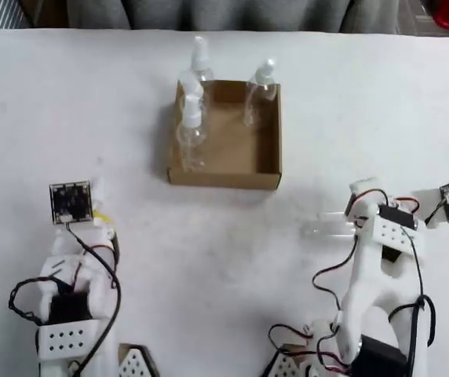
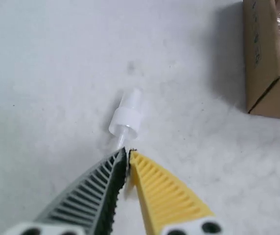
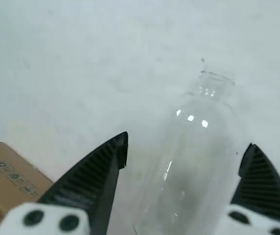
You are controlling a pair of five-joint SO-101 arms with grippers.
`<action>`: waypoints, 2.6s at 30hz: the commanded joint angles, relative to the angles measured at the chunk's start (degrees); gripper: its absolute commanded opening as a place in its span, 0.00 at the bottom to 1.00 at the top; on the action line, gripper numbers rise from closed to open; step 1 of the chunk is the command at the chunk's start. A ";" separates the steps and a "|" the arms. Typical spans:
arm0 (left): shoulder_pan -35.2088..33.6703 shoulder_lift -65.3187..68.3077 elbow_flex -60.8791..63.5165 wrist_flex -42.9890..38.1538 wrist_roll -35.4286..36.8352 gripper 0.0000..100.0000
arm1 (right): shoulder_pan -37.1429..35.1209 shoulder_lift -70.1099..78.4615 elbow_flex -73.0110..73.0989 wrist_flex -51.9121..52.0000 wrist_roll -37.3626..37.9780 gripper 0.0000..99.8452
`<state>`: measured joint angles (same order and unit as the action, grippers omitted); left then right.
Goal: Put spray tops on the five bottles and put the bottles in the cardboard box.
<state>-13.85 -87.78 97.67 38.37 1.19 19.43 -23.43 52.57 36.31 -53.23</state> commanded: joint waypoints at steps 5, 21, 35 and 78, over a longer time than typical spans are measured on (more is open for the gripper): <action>0.84 -0.84 -0.26 0.26 -0.53 0.02 | 3.03 5.85 -2.99 -7.78 -0.26 0.32; 0.84 -0.75 -0.26 0.26 -0.53 0.02 | 0.66 11.82 -4.84 -10.33 10.81 0.02; 0.84 -0.75 -0.26 1.14 -0.53 0.02 | -0.04 11.21 -5.27 -5.49 46.33 0.02; 0.48 -0.66 -0.26 1.85 -3.52 0.02 | 9.45 30.55 -38.95 33.27 100.40 0.25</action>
<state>-13.85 -87.78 97.67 39.78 -0.40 29.45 6.90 19.08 67.43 46.64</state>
